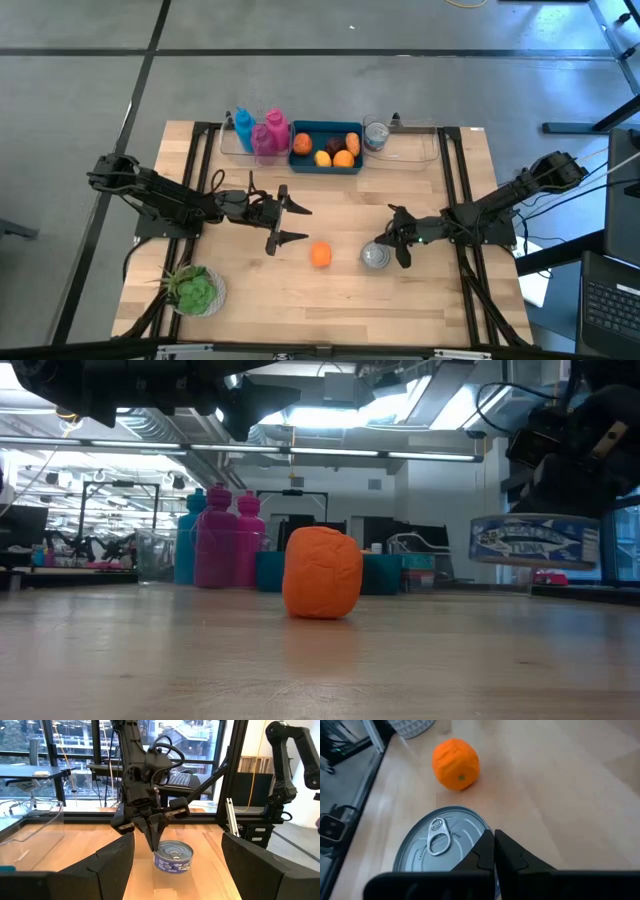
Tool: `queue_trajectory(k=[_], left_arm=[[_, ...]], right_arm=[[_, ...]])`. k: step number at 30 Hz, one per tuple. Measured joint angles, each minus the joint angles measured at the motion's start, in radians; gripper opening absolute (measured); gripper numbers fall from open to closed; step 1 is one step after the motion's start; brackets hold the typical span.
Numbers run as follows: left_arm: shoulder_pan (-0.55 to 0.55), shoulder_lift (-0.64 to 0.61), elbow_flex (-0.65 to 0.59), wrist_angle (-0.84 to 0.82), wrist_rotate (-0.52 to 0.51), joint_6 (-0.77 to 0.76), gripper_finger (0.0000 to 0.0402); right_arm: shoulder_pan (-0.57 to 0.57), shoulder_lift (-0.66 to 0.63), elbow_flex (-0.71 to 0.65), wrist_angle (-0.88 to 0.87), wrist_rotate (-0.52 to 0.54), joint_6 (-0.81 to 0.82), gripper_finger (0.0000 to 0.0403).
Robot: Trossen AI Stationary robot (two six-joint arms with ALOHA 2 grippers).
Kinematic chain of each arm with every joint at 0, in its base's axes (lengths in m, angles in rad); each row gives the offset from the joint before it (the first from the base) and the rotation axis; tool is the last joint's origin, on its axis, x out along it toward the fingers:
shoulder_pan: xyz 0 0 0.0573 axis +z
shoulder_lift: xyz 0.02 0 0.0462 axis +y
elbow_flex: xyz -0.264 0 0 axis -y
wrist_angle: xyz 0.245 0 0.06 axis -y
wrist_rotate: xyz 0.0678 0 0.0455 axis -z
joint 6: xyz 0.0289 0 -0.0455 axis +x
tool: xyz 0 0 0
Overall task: Pick & Place Food Item
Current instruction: Stack the blue can on top of the yellow blue can in the right transparent bin
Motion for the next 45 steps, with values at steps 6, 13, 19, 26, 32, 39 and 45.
queue_trajectory(k=[6, 13, 19, 26, 32, 39, 45], left_arm=[[0.0, 0.0, 0.0, -0.018, 0.0, 0.0, 0.0292], [0.0, 0.0, 0.0, -0.032, 0.001, 0.0, 0.0292], [0.0, 0.0, 0.0, -0.041, 0.002, 0.0, 0.0292], [0.0, 0.0, 0.0, -0.047, 0.065, -0.007, 0.0292], [0.0, 0.0, 0.0, -0.048, 0.072, -0.011, 0.0292], [0.0, 0.0, 0.0, -0.052, 0.072, -0.01, 0.0292], [0.0, 0.0, 0.0, -0.052, 0.072, -0.007, 0.0292]], right_arm=[[-0.05, -0.069, 0.112, -0.236, 0.002, -0.073, 0.0], [-0.129, -0.081, 0.231, -0.452, 0.001, -0.171, 0.0], [-0.222, -0.081, 0.282, -0.502, -0.066, -0.234, 0.0], [-0.335, -0.091, 0.283, -0.54, -0.116, -0.282, 0.0], [-0.432, -0.151, 0.283, -0.544, -0.146, -0.348, 0.0], [-0.58, -0.246, 0.283, -0.605, -0.158, -0.414, 0.0], [-0.738, -0.289, 0.283, -0.615, -0.22, -0.459, 0.0]])
